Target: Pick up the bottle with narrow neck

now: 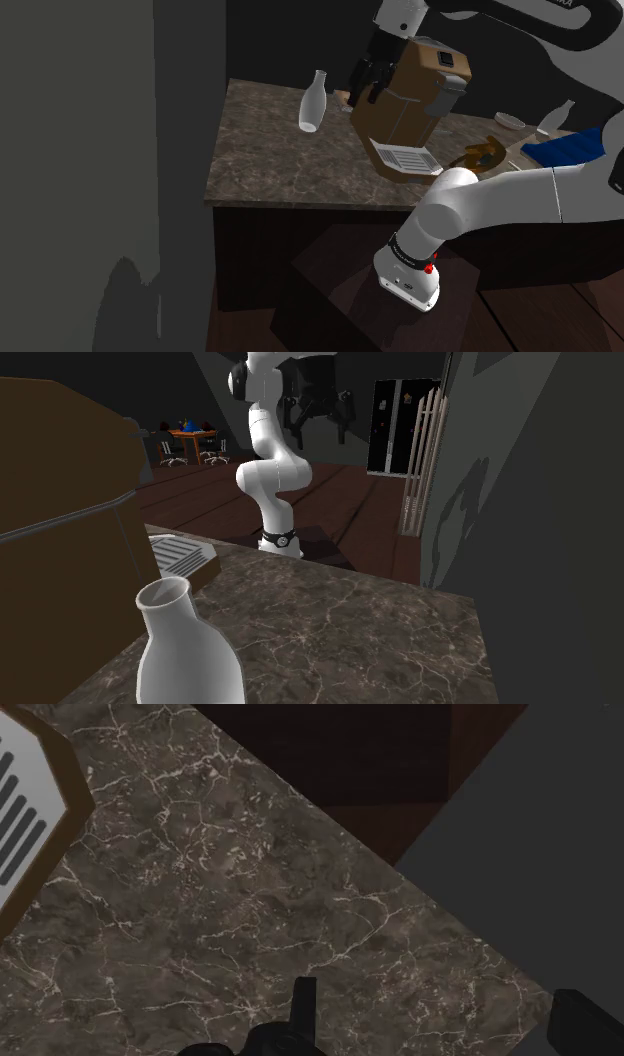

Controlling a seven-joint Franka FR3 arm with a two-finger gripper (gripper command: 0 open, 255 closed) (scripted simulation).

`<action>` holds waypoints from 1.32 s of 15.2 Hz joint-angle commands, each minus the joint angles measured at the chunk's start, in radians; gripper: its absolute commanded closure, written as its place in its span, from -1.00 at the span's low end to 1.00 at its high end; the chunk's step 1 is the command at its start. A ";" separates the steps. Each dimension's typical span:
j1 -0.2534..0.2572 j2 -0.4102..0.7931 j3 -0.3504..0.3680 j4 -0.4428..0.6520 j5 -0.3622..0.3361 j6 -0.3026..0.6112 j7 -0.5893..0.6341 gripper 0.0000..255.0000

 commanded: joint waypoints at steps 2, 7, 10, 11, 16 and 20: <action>-0.006 0.028 -0.012 0.010 -0.011 0.016 -0.014 -1.00; -0.033 0.177 -0.067 0.079 -0.060 0.087 -0.083 -1.00; -0.047 0.271 -0.098 0.134 -0.082 0.123 -0.121 -1.00; -0.052 0.303 -0.108 0.155 -0.088 0.133 -0.133 -1.00; -0.072 0.469 -0.157 0.276 -0.108 0.174 -0.193 -1.00; -0.087 0.608 -0.193 0.395 -0.111 0.190 -0.241 -1.00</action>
